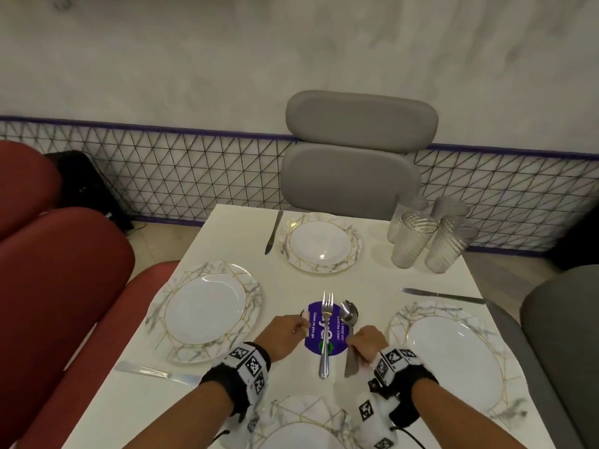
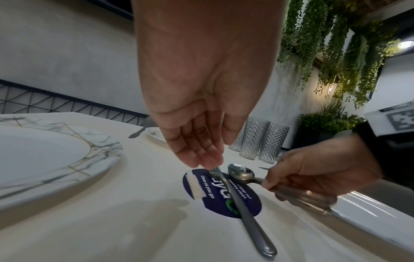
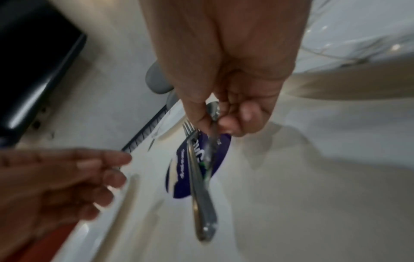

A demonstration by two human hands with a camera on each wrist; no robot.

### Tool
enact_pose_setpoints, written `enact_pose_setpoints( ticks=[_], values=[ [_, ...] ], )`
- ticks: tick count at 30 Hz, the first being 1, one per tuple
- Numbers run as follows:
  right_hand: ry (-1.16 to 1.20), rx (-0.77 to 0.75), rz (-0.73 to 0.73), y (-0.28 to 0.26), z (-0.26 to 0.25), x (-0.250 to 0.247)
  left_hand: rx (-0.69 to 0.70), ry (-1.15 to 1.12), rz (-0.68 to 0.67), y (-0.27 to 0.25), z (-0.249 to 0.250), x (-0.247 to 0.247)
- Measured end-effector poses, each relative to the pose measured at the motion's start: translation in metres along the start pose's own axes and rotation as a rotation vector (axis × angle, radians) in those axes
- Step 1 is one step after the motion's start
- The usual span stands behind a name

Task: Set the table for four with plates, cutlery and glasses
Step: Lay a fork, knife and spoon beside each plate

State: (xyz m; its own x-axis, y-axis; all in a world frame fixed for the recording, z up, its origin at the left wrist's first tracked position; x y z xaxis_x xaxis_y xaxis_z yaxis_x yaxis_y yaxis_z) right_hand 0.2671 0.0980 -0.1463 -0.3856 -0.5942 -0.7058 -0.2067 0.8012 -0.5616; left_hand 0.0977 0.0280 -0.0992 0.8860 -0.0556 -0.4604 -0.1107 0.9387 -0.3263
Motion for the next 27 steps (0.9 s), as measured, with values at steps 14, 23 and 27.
enact_pose_setpoints(
  ticks=[14,23,27],
  values=[
    [0.491,-0.343,0.018,-0.054,-0.030,-0.026,-0.159,-0.543,-0.086,0.019,0.048,0.079],
    [-0.270,-0.602,0.416,-0.058,-0.046,-0.112,-0.088,-0.541,0.083,0.025,0.061,0.046],
    [-0.314,-0.773,0.407,-0.043,-0.062,-0.132,-0.133,-0.544,0.019,0.028,0.056,0.048]
  ],
)
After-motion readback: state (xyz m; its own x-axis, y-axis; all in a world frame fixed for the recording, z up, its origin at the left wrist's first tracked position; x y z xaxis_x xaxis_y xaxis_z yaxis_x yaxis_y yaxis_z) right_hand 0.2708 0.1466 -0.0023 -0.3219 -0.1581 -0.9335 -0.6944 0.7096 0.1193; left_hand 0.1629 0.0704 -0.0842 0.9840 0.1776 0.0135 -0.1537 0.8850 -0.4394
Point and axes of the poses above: each hand's wrist, its own y-axis towards the middle knuckle, its own x-axis out of the palm, z = x × y, the point moved 10 cm from there along y, towards the middle knuckle, and after that the axes turned 11 degrees about -y, right-handed, at the moved point
